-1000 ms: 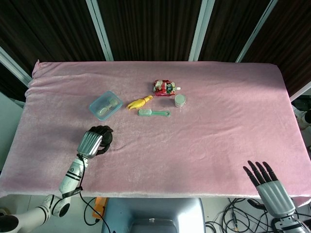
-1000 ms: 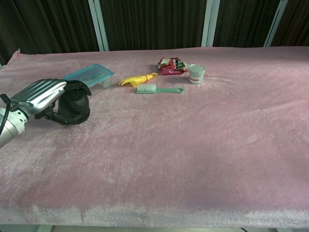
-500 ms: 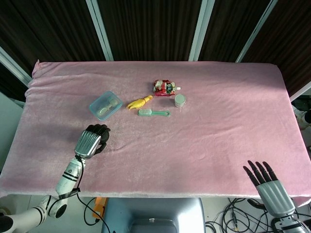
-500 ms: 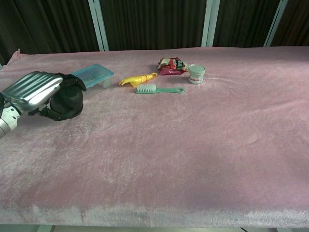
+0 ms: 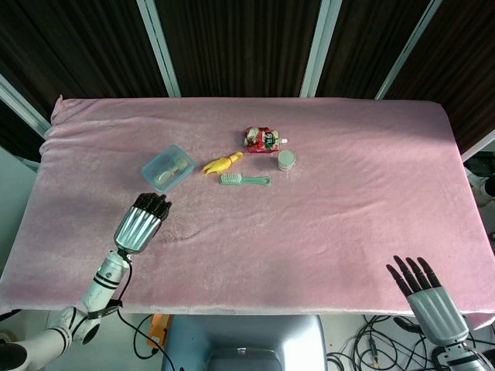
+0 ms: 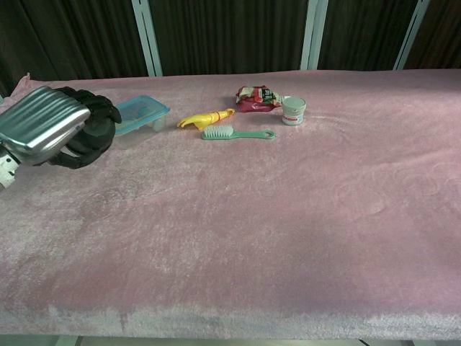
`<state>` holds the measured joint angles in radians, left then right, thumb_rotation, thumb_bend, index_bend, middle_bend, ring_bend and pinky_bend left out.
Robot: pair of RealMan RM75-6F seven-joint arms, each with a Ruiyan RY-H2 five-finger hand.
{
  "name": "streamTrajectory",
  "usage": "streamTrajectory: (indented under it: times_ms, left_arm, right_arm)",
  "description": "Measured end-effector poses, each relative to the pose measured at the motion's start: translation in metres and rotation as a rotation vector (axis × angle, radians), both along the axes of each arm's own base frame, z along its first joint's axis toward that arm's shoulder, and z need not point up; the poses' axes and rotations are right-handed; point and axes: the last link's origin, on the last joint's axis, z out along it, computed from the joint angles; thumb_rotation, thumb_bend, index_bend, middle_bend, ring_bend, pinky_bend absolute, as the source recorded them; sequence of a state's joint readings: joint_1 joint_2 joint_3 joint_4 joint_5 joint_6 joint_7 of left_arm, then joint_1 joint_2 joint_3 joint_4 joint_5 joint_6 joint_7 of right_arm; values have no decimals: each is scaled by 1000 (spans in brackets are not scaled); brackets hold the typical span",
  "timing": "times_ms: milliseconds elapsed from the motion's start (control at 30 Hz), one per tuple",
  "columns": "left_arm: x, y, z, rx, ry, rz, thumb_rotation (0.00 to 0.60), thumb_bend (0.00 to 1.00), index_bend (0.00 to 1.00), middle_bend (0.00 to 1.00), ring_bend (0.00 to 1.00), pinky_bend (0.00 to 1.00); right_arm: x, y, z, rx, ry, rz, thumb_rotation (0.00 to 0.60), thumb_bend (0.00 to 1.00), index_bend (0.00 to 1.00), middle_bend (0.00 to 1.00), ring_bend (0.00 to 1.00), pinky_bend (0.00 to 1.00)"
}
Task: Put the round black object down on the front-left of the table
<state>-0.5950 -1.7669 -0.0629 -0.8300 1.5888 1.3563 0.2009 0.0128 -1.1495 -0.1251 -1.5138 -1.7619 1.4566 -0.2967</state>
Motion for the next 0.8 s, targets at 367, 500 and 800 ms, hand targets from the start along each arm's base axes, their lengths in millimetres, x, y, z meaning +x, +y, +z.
streamTrajectory:
  times_ms: [367, 500, 800]
  left_arm:
    - [24, -22, -6, -527, -699, 252, 600, 345, 363, 466, 567, 739]
    - [23, -21, -3, -533, -731, 258, 600, 345, 363, 466, 567, 739]
    - [9, -6, 11, -163, -239, 78, 600, 345, 363, 474, 568, 741]
  right_arm:
    - [1, 0, 0, 0, -1, 1, 600, 101, 0, 0, 0, 107]
    - [1, 0, 1, -1, -2, 1, 600, 101, 0, 0, 0, 107]
    - [1, -1, -1, 2, 3, -2, 600, 101, 0, 0, 0, 107]
